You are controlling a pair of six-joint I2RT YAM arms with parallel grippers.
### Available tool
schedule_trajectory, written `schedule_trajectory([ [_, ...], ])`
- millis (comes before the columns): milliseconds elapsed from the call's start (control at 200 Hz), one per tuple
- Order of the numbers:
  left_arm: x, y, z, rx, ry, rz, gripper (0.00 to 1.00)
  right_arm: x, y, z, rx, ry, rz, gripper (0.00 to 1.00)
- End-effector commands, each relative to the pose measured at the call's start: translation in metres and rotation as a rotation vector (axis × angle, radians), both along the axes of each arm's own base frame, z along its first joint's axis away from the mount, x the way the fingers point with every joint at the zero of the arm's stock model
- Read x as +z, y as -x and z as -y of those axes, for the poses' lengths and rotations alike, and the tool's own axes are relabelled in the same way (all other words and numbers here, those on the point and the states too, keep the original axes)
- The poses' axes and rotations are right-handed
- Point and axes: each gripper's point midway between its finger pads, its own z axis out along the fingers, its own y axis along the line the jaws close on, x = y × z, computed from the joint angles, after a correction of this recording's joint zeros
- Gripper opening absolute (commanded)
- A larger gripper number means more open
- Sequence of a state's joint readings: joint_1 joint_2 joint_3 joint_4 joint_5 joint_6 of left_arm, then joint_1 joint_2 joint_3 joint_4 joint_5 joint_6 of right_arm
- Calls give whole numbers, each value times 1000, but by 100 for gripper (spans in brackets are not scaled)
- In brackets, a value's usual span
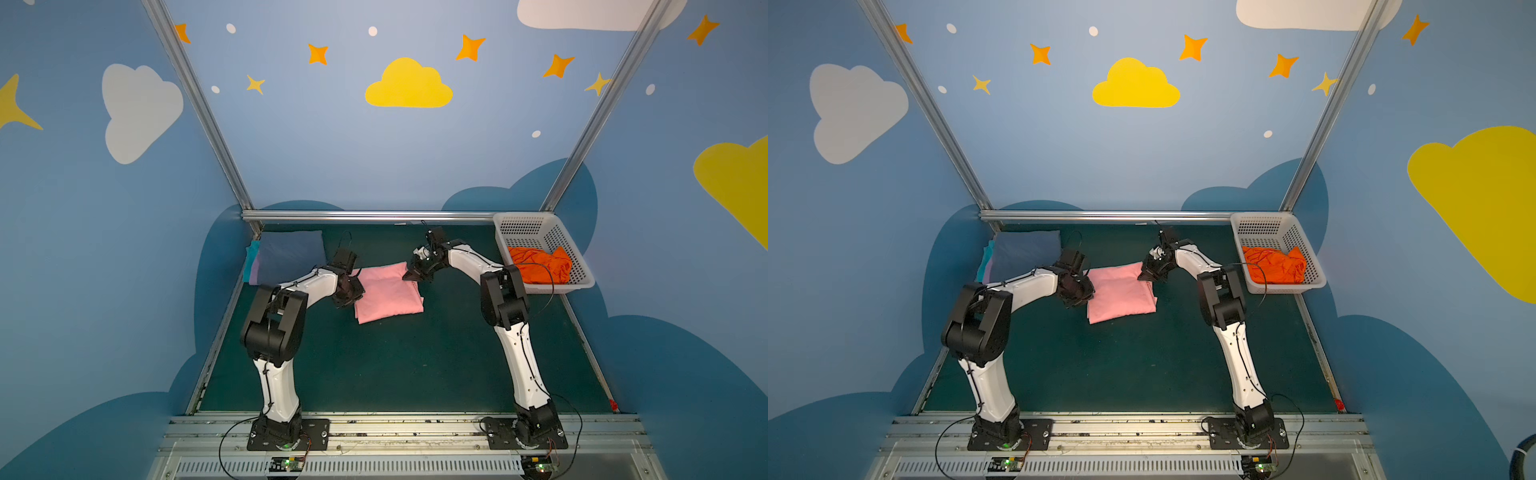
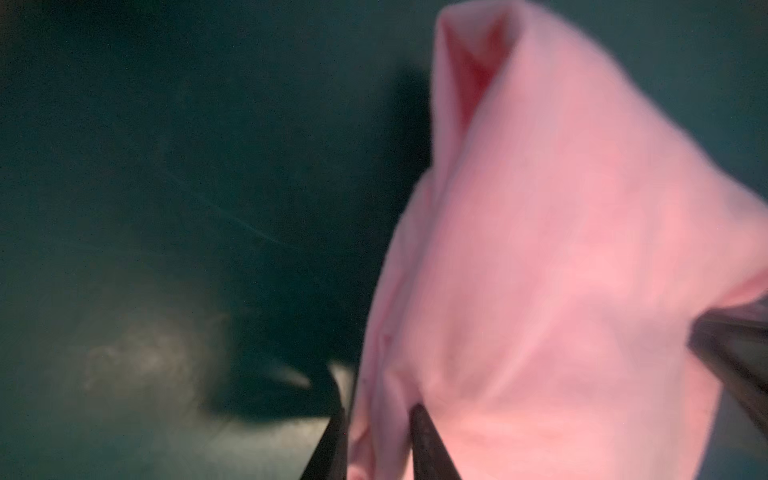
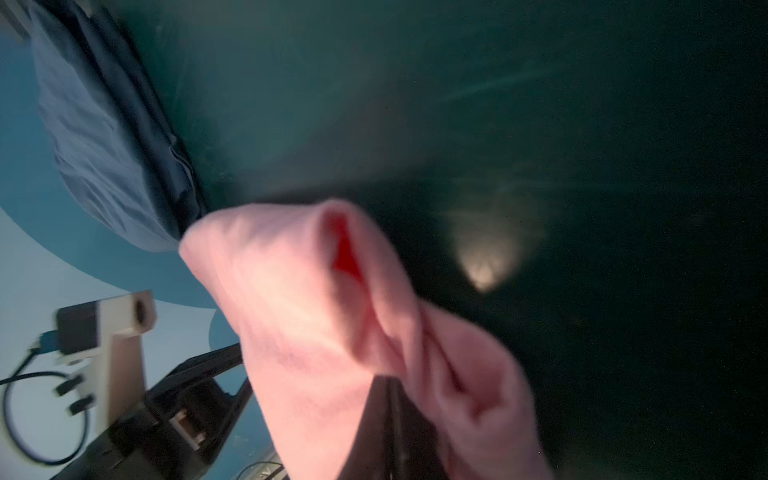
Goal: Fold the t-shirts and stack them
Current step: 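Lift the pink bundle with the left gripper while the right draws back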
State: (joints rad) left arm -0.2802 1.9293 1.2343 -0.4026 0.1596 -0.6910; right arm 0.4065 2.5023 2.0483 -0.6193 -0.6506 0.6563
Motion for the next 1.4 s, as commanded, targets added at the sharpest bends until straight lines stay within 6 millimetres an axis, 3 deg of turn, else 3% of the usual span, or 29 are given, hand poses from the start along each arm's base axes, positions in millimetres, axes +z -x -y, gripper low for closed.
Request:
schedule_trajectory([
  [0, -18, 3, -9, 11, -15, -43, 25, 3, -6, 13, -27, 29, 7, 0],
  [225, 4, 11, -15, 14, -22, -6, 28, 65, 10, 39, -21, 116, 186, 0],
  [406, 14, 14, -10, 13, 22, 38, 55, 102, 39, 68, -91, 157, 308, 0],
  [496, 14, 12, 4, 0, 103, 58, 62, 106, 55, 78, -104, 171, 312, 0],
  [621, 14, 11, 18, -5, 205, 84, 63, 104, 73, 85, -89, 178, 299, 0],
  [816, 10, 11, 21, 9, 244, 104, 65, 91, 92, 88, -85, 164, 259, 0],
  [961, -5, 7, 26, 16, 262, 76, 65, 82, 99, 89, -90, 152, 233, 0],
  [1016, -13, 5, 27, 19, 258, 56, 62, 77, 100, 90, -90, 160, 221, 0],
  [1127, -29, 3, 25, 30, 233, 18, 38, 68, 99, 93, -96, 167, 191, 0],
  [1207, -36, 2, 21, 32, 199, -2, 27, 67, 97, 92, -100, 155, 188, 0],
  [1287, -33, -7, 19, 16, 170, 0, 16, 68, 95, 91, -100, 148, 190, 0],
  [1397, -12, -27, 15, -32, 119, 27, 4, 69, 94, 93, -102, 153, 191, 0],
])
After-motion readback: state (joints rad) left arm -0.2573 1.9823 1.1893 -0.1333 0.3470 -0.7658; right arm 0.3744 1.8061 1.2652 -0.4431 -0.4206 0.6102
